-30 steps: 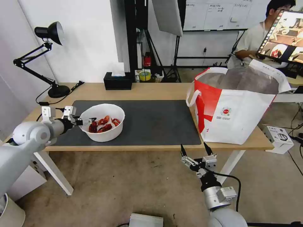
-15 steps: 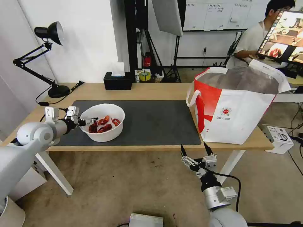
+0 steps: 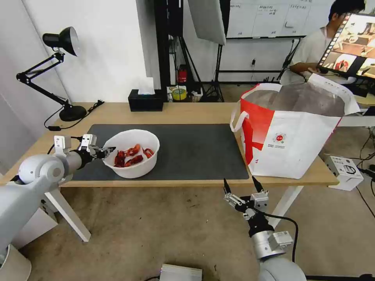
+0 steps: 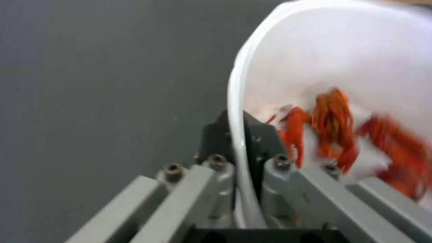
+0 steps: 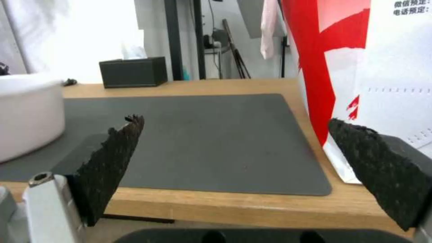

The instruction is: Pick up the trash from the table and place it into the takeout bag.

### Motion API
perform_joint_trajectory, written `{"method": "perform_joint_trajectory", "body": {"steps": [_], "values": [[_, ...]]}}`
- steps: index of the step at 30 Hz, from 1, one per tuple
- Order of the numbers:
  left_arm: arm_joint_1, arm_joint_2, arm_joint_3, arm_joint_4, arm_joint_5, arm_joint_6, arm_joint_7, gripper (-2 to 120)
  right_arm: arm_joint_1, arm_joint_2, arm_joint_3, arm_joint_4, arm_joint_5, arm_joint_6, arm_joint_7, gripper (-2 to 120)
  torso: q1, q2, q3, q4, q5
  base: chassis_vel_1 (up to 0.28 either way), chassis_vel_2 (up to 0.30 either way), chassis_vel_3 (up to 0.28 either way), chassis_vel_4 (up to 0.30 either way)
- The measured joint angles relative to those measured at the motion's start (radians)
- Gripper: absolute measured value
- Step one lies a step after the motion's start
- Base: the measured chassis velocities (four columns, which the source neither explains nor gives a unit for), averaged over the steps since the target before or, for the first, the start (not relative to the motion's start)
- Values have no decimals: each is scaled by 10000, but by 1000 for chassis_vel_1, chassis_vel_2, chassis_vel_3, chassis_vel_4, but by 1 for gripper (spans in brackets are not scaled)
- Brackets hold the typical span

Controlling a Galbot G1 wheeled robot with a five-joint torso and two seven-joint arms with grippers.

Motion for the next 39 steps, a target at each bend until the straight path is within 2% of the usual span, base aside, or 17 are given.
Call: {"method": "perform_joint_trajectory", "body": {"steps": [8, 11, 16, 24, 27, 30, 34, 37, 39], "values": [[530, 181, -526, -544, -885, 3, -46, 0, -1, 0, 0, 0, 0, 0, 0, 100, 0, 0, 0, 0, -1, 0, 0, 0, 0], [896, 293, -813, -1150, -1258, 14, -41, 0, 0, 0, 0, 0, 0, 0, 0, 100, 0, 0, 0, 2, -1, 0, 0, 0, 0], [867, 326, -795, -1750, -1709, 38, -131, 0, -1, 0, 0, 0, 0, 0, 0, 100, 0, 0, 0, 1, -1, 0, 0, 0, 0], [-425, 185, 231, -2603, -2828, 79, -701, 0, 0, 0, -1, 0, 0, 0, 0, 100, 0, 0, 0, 0, 2, 0, 0, 0, 0], [-1035, -41, 691, -2898, -3195, 104, -916, 0, 0, 0, 0, 0, 0, 0, 0, 100, -1, 0, 0, 1, 1, 0, 0, 0, 0], [-2108, -437, 1479, -3218, -3847, 131, -1418, 0, 0, 0, 0, 0, 0, 0, 0, 100, 0, 0, 0, 0, 0, 0, 0, 0, 0], [-2950, -743, 1987, -3337, -4232, 163, -1769, 0, 0, 0, 1, 0, 0, 0, 0, 100, 0, 0, 1, 0, 2, 0, 0, 0, 0], [-4091, -1150, 2775, -3403, -4801, 181, -2209, 0, 0, 0, 0, 0, 0, 0, 0, 100, 0, 0, 1, -1, 3, 0, 0, 0, 0], [-4412, -1285, 3025, -3393, -4923, 186, -2317, 0, 0, 0, 0, 0, 0, 0, 0, 100, 0, 0, 0, 0, 1, 0, 0, 0, 0]]}}
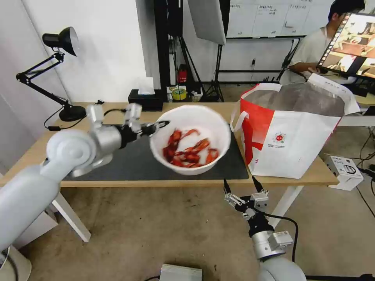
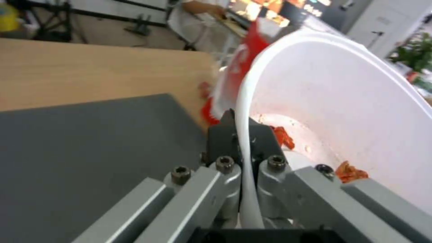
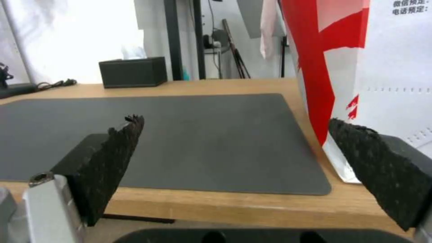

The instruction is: Pick up the trash from the table and place it into the takeout bag.

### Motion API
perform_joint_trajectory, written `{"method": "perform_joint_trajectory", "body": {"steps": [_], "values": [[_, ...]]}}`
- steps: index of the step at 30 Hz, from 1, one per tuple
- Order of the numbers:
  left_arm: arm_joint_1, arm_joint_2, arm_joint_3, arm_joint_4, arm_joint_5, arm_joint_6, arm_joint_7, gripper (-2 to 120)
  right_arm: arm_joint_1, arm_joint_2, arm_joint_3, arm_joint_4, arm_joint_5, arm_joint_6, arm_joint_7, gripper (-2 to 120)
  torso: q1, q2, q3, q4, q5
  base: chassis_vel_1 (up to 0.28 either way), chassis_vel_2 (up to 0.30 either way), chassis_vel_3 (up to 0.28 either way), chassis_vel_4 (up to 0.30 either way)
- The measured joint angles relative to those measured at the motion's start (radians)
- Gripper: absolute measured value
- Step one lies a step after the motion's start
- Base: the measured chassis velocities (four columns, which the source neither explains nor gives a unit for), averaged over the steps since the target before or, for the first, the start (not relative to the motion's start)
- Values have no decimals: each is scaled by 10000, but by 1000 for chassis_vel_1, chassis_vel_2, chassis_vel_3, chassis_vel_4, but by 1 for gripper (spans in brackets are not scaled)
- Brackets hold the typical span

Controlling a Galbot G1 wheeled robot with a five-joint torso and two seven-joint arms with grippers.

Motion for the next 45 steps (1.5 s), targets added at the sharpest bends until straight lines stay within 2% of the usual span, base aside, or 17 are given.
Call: {"method": "perform_joint_trajectory", "body": {"steps": [2, 3, 6, 7, 11, 12, 14, 15, 22, 23, 27, 28, 31, 33, 45], "values": [[-673, -381, 586, 175, -180, 0, -236, 0, 0, 0, 0, 0, 0, 0, 0, 100, -1, -1, 1, 0, 2, 0, 0, 0, 0], [-673, -381, 586, 175, -180, 0, -236, 0, 0, 0, 0, 0, 0, 0, 0, 100, -1, -1, 1, 0, 2, 0, 0, 0, 0], [-1428, -1041, 1348, 558, -249, 1, -404, 0, 0, 0, 0, 0, 0, 0, 0, 100, 0, 0, 1, 0, 1, 0, 0, 0, 0], [-1428, -1041, 1348, 558, -249, 1, -404, 0, 0, 0, 0, 0, 0, 0, 0, 100, 0, 0, 1, 0, 1, 0, 0, 0, 0], [-2317, -1966, 2008, 1200, -275, 1, -464, 0, 0, 0, -1, 0, 0, 0, 0, 100, 0, -1, 1, 0, 0, 0, 0, 0, 0], [-2317, -1966, 2008, 1200, -275, 1, -464, 0, 0, 0, -1, 0, 0, 0, 0, 100, 0, -1, 1, 0, 0, 0, 0, 0, 0], [-2959, -2527, 2358, 1571, -398, 1, -488, 0, 0, 0, 0, 0, 0, 0, 0, 100, 0, 0, 1, -1, 1, 0, 0, 0, 0], [-2959, -2527, 2358, 1571, -398, 1, -488, 0, 0, 0, 0, 0, 0, 0, 0, 100, 0, 0, 1, -1, 1, 0, 0, 0, 0], [-4592, -4247, 3095, 2810, -732, -13, -600, 0, 0, 0, 0, 0, 0, 0, 0, 100, 0, 0, 0, -2, 2, 0, 0, 0, 0], [-4592, -4247, 3095, 2810, -732, -13, -600, 0, 0, 0, 0, 0, 0, 0, 0, 100, 0, 0, 0, -2, 2, 0, 0, 0, 0], [-5219, -5264, 3358, 3694, -756, -23, -653, 0, 0, 0, 0, 0, 0, 0, 0, 100, 0, 0, 0, -2, 2, 0, 0, 0, 0], [-5219, -5264, 3358, 3694, -756, -23, -653, 0, 0, 0, 0, 0, 0, 0, 0, 100, 0, 0, 0, -2, 2, 0, 0, 0, 0], [-5547, -6024, 3576, 4415, -677, -111, -710, 0, 0, 0, 0, 0, 0, 0, 0, 100, 0, 0, 0, -1, 2, 0, 0, 0, 0], [-5615, -6292, 3613, 4672, -625, -148, -735, 0, 0, 0, 0, 0, 0, 0, 0, 100, 0, 0, 0, -1, 1, 0, 0, 0, 0], [-5796, -8374, 3586, 6812, -36, -624, -1464, 0, 0, 0, 0, 0, 0, 0, 0, 100, -1, 0, 0, -1, 1, 0, 0, 0, 0]]}}
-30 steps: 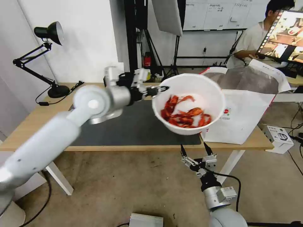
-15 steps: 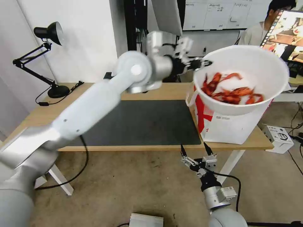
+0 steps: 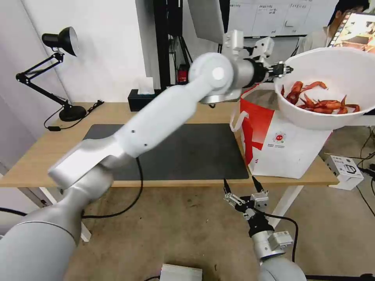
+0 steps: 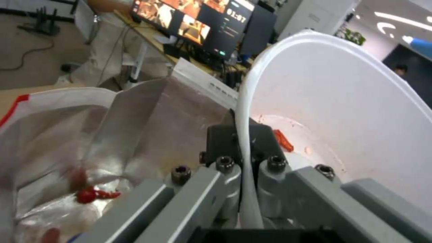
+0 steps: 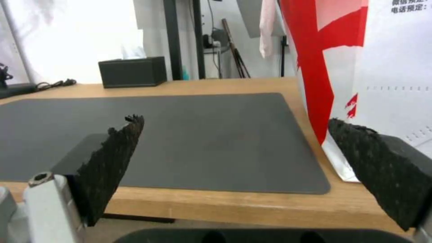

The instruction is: Pick up the trash from the table and place it into the takeout bag.

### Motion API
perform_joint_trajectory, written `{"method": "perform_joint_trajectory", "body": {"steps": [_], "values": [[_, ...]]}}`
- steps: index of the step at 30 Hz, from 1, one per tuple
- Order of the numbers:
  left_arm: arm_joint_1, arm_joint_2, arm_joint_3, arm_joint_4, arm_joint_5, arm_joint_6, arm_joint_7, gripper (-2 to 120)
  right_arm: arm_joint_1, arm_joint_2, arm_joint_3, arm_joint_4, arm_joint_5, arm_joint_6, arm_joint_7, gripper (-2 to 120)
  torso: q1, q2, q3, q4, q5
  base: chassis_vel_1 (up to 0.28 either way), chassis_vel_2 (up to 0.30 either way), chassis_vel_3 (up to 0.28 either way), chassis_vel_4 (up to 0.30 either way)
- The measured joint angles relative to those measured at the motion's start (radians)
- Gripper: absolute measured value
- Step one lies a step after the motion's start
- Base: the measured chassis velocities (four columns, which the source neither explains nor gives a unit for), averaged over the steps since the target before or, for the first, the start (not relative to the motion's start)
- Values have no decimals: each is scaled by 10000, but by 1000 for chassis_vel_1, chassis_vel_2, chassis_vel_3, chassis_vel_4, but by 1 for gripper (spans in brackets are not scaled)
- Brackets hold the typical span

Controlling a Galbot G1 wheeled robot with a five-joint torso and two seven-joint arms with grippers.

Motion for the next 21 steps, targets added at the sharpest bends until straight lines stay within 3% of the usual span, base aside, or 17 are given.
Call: {"method": "perform_joint_trajectory", "body": {"steps": [5, 14, 21], "values": [[-56, -550, -75, 611, 64, -499, -509, 0, 0, 0, 0, 0, 0, 0, 0, 100, 0, 0, 0, -1, -1, 0, 0, 0, 0], [-362, -605, 30, 998, 32, -1092, -925, 0, 0, 0, 0, 0, 0, 0, 0, 100, -1, 0, -1, 3, -3, 0, 0, 0, 0], [-583, -597, 472, 1127, 22, -1674, -1673, 0, 0, 0, 0, 0, 0, 0, 0, 100, -1, 0, -1, 2, -4, 0, 0, 0, 0]]}}
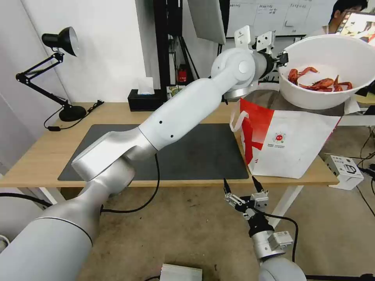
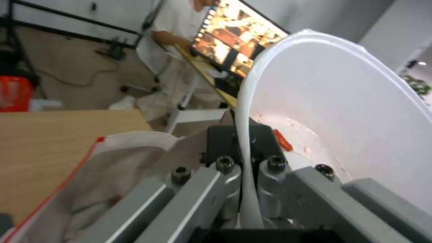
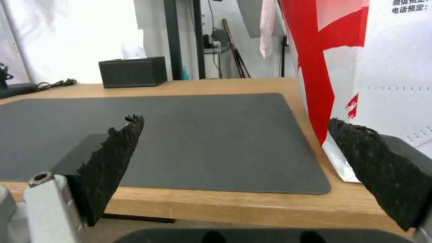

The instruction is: Pick up the trash from the table and place it into the takeout bag.

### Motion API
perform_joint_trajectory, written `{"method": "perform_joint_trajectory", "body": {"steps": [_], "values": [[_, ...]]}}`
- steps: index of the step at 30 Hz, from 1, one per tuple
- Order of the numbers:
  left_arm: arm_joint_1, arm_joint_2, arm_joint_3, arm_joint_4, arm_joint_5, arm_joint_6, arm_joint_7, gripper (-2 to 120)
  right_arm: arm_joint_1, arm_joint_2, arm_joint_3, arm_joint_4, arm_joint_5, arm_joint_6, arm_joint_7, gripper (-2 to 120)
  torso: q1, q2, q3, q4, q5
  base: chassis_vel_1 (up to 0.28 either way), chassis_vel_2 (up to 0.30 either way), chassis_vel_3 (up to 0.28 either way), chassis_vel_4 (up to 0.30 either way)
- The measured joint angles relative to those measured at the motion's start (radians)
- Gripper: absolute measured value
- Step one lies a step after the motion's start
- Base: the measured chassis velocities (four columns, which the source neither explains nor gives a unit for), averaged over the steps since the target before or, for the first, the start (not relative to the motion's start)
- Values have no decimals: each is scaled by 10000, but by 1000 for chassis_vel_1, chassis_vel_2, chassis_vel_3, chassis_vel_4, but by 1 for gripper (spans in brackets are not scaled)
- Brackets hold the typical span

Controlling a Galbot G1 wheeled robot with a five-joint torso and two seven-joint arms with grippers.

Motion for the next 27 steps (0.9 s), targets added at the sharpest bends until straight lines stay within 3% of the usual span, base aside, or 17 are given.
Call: {"method": "perform_joint_trajectory", "body": {"steps": [15, 27], "values": [[-169, -3, 773, 162, -266, -952, -1916, 0, 0, 0, 0, 0, 0, 0, 0, 100, 1, 0, 0, -1, 0, 0, 0, 0, 0], [283, 2, 1390, 28, 189, -987, -2113, 0, 0, 0, 0, 0, 0, 0, 0, 100, 1, 0, 0, -1, 1, 0, 0, 0, 0]]}}
